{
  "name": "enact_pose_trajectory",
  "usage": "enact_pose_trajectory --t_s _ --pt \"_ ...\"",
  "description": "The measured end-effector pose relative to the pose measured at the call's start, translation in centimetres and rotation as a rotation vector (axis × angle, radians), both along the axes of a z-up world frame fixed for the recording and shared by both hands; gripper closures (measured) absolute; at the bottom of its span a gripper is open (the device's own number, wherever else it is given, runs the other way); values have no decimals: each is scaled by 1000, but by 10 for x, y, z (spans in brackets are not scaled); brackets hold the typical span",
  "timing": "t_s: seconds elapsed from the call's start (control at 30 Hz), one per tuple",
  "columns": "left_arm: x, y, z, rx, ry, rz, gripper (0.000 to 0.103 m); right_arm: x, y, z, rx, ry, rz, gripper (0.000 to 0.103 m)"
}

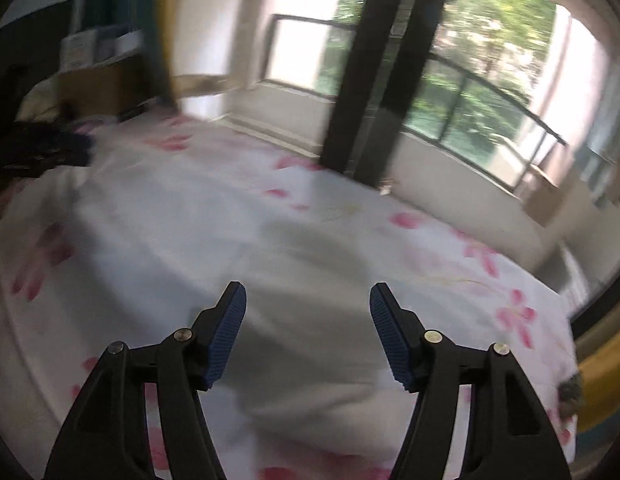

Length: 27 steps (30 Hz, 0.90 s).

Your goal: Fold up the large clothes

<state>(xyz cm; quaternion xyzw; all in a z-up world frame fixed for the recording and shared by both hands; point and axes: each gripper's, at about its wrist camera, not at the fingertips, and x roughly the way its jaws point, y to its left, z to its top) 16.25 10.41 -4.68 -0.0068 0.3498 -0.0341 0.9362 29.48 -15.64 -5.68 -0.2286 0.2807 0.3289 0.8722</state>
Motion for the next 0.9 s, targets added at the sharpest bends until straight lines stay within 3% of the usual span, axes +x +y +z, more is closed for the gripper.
enact_pose_trajectory --t_s 0.13,0.3,0.4,0.43,0.53,0.6,0.67,0.9 --pt "8 -22 -12 45 42 -58 55 -11 17 -14 -72 -7 39 39" --pt "9 -40 -14 122 47 -133 55 -11 18 -16 -77 -9 49 42" --pt "10 -43 -17 161 65 -170 55 -6 25 -20 -96 9 72 86" --pt "12 -43 -18 162 74 -179 55 -5 25 -20 -98 10 68 95" --pt "17 -39 -19 175 90 -165 57 2 26 -16 -77 8 58 101" --pt "22 -37 -16 190 83 -157 90 9 25 -8 -57 -7 44 102" --pt "26 -36 -10 179 65 -166 97 18 25 -1 -33 -19 28 102" --pt "60 -23 5 203 23 -146 100 56 42 21 -17 -60 23 103"
